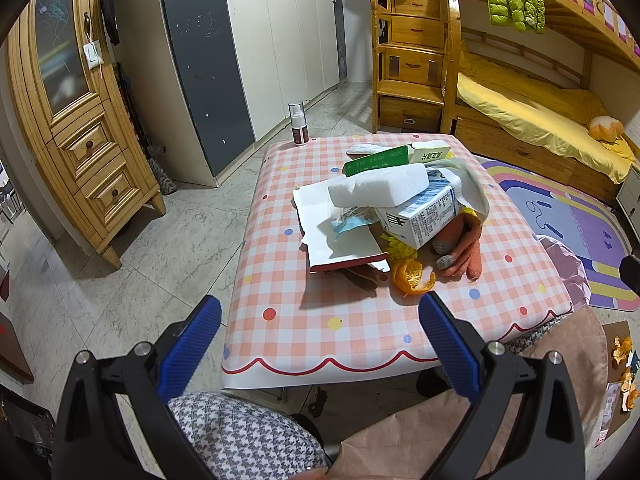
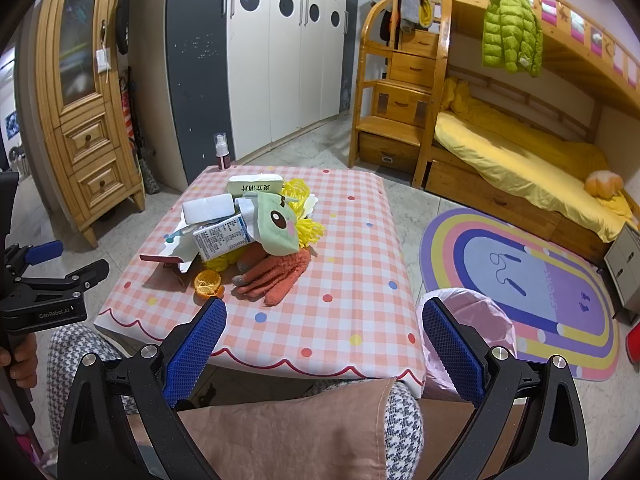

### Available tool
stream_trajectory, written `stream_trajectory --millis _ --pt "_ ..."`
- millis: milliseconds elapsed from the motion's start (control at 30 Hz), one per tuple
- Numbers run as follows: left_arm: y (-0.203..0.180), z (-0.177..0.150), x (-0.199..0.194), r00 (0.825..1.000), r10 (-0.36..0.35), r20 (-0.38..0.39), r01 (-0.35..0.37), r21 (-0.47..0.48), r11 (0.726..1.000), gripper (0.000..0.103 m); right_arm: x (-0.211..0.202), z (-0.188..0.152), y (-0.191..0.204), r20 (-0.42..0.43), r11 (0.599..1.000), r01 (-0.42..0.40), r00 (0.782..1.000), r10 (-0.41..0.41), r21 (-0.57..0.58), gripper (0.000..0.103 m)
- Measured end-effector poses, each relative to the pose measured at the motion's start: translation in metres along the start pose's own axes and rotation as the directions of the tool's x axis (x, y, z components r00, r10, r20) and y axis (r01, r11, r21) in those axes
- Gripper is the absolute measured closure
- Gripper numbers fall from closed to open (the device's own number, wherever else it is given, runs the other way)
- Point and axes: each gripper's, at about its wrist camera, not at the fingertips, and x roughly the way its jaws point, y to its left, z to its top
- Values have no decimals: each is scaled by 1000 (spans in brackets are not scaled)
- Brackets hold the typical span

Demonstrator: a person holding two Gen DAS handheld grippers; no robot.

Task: Collect trash

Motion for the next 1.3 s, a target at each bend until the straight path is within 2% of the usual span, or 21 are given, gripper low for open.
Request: stream_trajectory --millis 467,733,800,900,1067,1200,1300 --pt "10 -7 5 1000 10 11 -10 -6 1000 7 7 6 2 -4 1000 -16 1000 16 -5 5" --pt "28 3 19 1000 4 4 -4 -49 999 7 23 28 11 78 998 -49 996 52 -43 5" --pt "31 5 23 1000 3 1 -3 -55 998 7 30 33 15 97 995 -83 991 89 -59 5" --pt "35 8 33 1000 -19 -6 19 -53 998 7 43 40 20 69 990 -110 991 116 -84 5" --pt "30 19 44 999 -49 9 49 -37 998 7 65 48 32 51 990 -47 997 54 -133 5" --pt "12 36 52 990 -136 32 136 -1 991 7 75 49 29 59 991 -36 997 44 -126 7" --pt "-5 46 62 984 -176 26 175 37 984 14 82 50 23 53 993 -44 997 51 -113 11"
